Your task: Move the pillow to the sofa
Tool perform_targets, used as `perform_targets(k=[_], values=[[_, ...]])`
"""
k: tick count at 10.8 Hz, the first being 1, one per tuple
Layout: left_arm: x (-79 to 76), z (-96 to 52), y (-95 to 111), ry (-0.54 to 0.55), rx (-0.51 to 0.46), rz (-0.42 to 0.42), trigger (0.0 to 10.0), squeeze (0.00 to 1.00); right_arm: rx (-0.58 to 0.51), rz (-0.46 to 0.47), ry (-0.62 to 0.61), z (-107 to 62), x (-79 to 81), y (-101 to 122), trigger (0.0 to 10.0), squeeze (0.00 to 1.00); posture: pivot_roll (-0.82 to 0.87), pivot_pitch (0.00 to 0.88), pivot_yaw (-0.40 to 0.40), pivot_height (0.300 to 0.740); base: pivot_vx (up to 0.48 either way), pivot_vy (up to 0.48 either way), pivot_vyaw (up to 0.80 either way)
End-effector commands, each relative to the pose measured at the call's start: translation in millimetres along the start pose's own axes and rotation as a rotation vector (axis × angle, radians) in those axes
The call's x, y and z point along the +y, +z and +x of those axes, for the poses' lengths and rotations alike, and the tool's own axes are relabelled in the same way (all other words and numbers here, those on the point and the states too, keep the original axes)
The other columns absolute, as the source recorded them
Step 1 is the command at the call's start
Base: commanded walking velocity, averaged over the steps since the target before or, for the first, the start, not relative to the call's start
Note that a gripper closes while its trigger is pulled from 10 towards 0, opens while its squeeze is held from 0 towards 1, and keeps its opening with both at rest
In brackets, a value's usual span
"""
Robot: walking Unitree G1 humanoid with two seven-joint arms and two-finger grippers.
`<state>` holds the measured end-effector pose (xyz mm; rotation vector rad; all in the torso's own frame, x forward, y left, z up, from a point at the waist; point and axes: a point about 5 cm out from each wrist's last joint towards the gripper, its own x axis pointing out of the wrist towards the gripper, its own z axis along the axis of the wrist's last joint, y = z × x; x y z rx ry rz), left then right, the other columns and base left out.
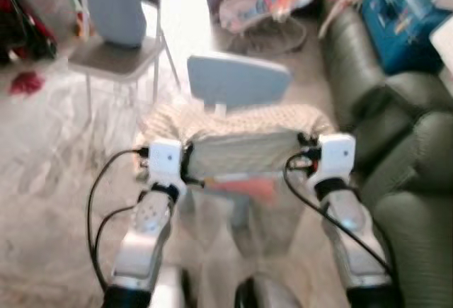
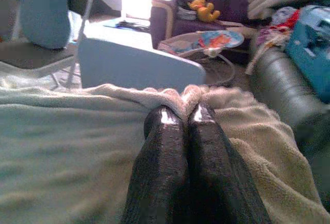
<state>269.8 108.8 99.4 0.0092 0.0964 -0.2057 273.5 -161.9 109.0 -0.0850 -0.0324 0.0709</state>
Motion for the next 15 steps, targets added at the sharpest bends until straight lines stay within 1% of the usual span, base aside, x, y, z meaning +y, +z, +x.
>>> perform_targets(k=[1, 2, 5, 6, 7, 12, 14, 15], values=[[16.5, -2.4, -0.9, 0.07, 0.009, 0.015, 10.0, 0.0, -0.006, -0.006, -0.092, -1.5, -18.6, 0.9, 10.0, 0.0, -0.05, 0.111, -0.028, 0.74, -0.285, 0.0, 0.0], [16.2, -2.4, -0.9, 0.067, 0.008, 0.013, 10.0, 0.0, -0.006, -0.006, -0.092, -1.7, -18.2, 0.9, 10.0, 0.0, -0.05, 0.112, -0.027, 0.74, -0.274, 0.0, 0.0], [15.8, -2.6, -1.9, 0.056, 0.009, 0.0, 10.0, 0.0, 0.002, -0.001, -0.091, -1.9, -15.9, -0.7, 10.0, 0.0, -0.05, 0.116, -0.027, 0.74, 0.0, 0.0, 0.0], [15.5, -2.1, -1.5, 0.053, 0.014, -0.019, 10.0, 0.0, 0.009, 0.003, -0.092, -1.2, -16.1, -1.5, 10.0, 0.0, -0.05, 0.116, -0.028, 0.74, 0.0, 0.0, -0.8], [14.6, -1.7, -0.9, 0.044, 0.012, -0.026, 10.0, 0.0, 0.015, 0.003, -0.091, -0.7, -16.2, -2.1, 10.0, 0.0, -0.05, 0.115, -0.027, 0.74, 0.0, 0.352, -0.8], [11.2, -0.4, -0.8, 0.022, 0.011, -0.018, 10.0, 0.0, 0.013, -0.003, -0.088, 2.0, -16.0, -1.4, 10.0, 0.0, -0.05, 0.114, -0.029, 0.74, 0.0, 0.48, -0.8], [10.4, 0.2, -1.1, 0.019, 0.014, -0.021, 10.0, 0.0, 0.011, -0.003, -0.088, 3.6, -16.5, -0.5, 10.0, 0.0, -0.05, 0.113, -0.03, 0.74, 0.0, 0.375, -0.8], [9.4, 0.0, -1.2, 0.015, 0.01, -0.016, 10.0, 0.0, 0.01, -0.006, -0.089, 4.3, -16.7, -0.1, 10.0, 0.0, -0.05, 0.114, -0.031, 0.74, 0.0, 0.0, -0.8]])
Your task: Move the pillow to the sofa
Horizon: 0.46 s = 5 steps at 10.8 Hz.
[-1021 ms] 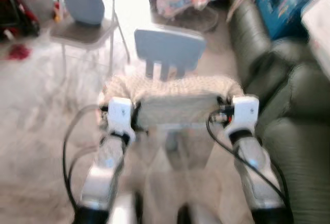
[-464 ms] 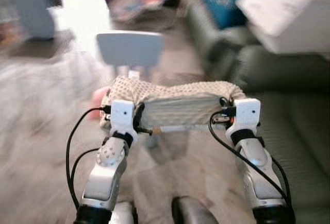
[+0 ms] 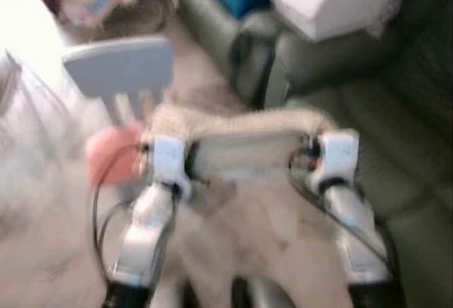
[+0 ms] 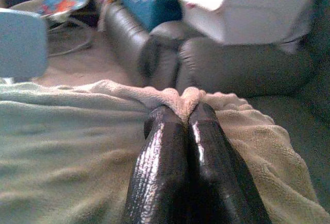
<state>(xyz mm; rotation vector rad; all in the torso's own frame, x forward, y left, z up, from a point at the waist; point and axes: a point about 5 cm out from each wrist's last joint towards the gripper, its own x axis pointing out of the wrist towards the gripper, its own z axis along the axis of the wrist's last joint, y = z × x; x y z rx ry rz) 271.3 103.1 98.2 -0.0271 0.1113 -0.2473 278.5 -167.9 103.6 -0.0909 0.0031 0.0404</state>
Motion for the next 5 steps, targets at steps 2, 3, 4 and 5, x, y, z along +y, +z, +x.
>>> perform_targets(k=[2, 3, 4, 5], values=[[13.6, -3.1, 0.2, 0.05, -0.001, 0.018, 10.0, 0.0, -0.028, 0.0, -0.059, 0.8, -10.9, 6.1, 10.0, 0.0, -0.05, 0.115, -0.031, 0.74, 0.0, 0.0, -0.8], [13.2, -3.0, -0.1, 0.048, 0.0, 0.016, 10.0, 0.0, -0.027, 0.0, -0.058, 1.3, -11.0, 6.1, 10.0, 0.0, -0.05, 0.116, -0.033, 0.74, 0.0, 0.0, -0.8], [12.6, -2.5, 0.0, 0.042, 0.0, 0.015, 10.0, 0.0, -0.028, -0.003, -0.058, 2.2, -11.5, 6.5, 10.0, 0.0, -0.05, 0.114, -0.033, 0.74, 0.0, 0.0, -0.8], [12.2, -2.1, 0.0, 0.037, 0.0, 0.014, 10.0, 0.0, -0.028, -0.004, -0.058, 2.8, -11.7, 6.7, 10.0, 0.0, -0.05, 0.114, -0.032, 0.74, 0.0, 0.0, -0.8]])
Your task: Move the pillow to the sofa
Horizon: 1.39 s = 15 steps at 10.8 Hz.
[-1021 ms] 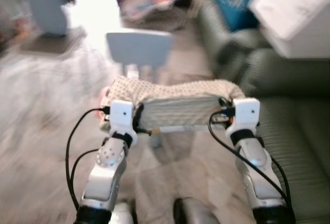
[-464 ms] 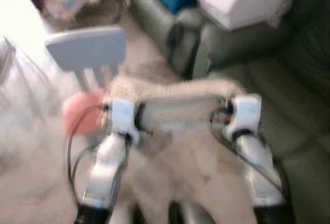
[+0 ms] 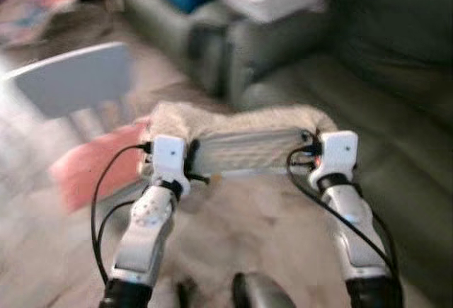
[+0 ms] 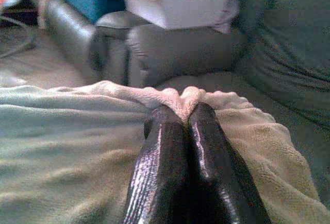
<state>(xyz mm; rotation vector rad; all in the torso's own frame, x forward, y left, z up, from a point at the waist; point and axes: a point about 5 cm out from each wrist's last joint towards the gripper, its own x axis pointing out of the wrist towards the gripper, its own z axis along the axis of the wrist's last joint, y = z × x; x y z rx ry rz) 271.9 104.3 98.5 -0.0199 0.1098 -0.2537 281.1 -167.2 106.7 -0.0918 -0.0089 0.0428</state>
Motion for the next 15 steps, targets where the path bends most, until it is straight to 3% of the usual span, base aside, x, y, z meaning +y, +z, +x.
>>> perform_targets(k=[1, 11, 15], values=[[10.7, -2.3, -0.5, 0.037, 0.001, 0.005, 10.0, 0.0, -0.018, -0.008, -0.057, 0.6, -11.7, 3.9, 10.0, 0.0, -0.05, 0.112, -0.032, 0.74, 0.0, 0.0, -0.8], [3.1, -7.6, 2.4, -0.07, -0.016, -0.022, 10.0, 0.0, -0.002, -0.005, -0.062, -3.9, -8.7, -1.7, 10.0, 0.0, -0.05, 0.118, -0.019, 0.74, 0.0, 0.0, -0.8], [2.2, -7.2, 2.1, -0.063, -0.015, -0.023, 10.0, 0.0, 0.005, 0.011, -0.08, -3.2, -11.8, -1.8, 10.0, 0.0, -0.05, 0.121, -0.025, 0.74, 0.0, 0.0, -0.15]])
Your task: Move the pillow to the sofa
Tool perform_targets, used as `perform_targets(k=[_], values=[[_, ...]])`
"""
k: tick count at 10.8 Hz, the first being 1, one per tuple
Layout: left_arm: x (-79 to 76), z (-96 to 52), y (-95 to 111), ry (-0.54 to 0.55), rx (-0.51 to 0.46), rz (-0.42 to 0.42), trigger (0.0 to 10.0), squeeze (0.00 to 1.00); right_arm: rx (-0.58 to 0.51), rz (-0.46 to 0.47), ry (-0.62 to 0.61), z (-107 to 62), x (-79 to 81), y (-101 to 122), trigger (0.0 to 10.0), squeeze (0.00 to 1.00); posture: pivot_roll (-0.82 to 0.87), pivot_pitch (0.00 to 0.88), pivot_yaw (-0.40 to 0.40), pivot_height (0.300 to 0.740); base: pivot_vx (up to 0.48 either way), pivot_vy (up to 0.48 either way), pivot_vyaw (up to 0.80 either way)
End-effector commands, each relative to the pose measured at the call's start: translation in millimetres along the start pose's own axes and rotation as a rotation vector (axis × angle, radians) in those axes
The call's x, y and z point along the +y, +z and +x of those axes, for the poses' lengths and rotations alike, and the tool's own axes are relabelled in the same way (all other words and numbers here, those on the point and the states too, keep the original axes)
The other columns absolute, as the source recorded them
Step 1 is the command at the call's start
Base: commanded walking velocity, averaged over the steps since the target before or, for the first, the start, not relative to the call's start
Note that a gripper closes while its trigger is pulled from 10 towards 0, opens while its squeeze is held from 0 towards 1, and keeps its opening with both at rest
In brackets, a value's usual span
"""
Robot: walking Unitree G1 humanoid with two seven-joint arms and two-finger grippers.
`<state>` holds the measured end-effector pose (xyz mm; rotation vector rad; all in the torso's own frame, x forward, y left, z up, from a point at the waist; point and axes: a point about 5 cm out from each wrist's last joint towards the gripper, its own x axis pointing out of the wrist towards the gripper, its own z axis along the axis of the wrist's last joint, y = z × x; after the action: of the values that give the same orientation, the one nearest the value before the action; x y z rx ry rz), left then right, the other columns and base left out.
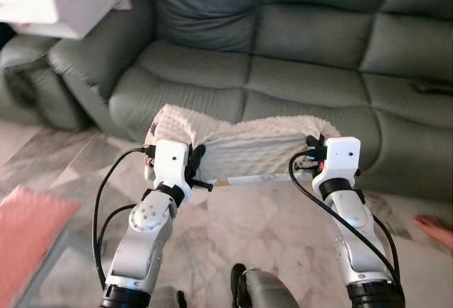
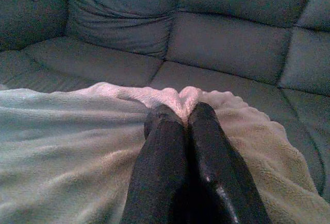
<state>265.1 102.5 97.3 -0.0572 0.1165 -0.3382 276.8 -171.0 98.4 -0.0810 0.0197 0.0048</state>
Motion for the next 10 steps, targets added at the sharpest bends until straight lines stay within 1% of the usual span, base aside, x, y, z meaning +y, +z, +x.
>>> perform_targets(k=[1, 2, 4, 8, 9, 10], values=[[4.9, -1.8, 4.0, 0.022, -0.017, 0.01, 10.0, 0.0, -0.024, 0.0, -0.045, 2.1, -9.4, 7.1, 10.0, 0.0, -0.05, 0.121, -0.025, 0.74, 0.0, 0.0, 0.0], [4.3, -1.7, 4.2, 0.02, -0.019, 0.01, 10.0, 0.0, -0.018, 0.004, -0.044, 2.6, -8.9, 6.9, 10.0, 0.0, -0.06, 0.122, -0.026, 0.74, 0.0, -0.349, 0.0], [3.8, -1.0, 4.3, 0.017, -0.02, 0.008, 10.0, 0.0, -0.015, 0.005, -0.043, 3.0, -9.0, 6.7, 10.0, 0.0, -0.06, 0.121, -0.026, 0.74, 0.0, -0.398, -0.8], [3.9, -1.8, 3.3, 0.014, -0.016, 0.009, 10.0, 0.0, -0.002, -0.001, -0.049, 0.1, -10.0, 3.7, 10.0, 0.0, -0.06, 0.124, -0.024, 0.74, 0.0, -0.389, -0.5], [3.8, -2.6, 2.5, 0.013, -0.014, 0.016, 10.0, 0.0, 0.002, -0.003, -0.05, -0.6, -10.1, 2.8, 10.0, 0.0, -0.06, 0.126, -0.023, 0.74, 0.0, -0.292, -0.49], [6.6, -3.8, 0.5, 0.041, -0.017, 0.055, 10.0, 0.0, 0.005, -0.003, -0.051, -1.3, -10.0, 2.0, 10.0, 0.0, -0.06, 0.128, -0.022, 0.74, 0.0, 0.0, -0.5]])
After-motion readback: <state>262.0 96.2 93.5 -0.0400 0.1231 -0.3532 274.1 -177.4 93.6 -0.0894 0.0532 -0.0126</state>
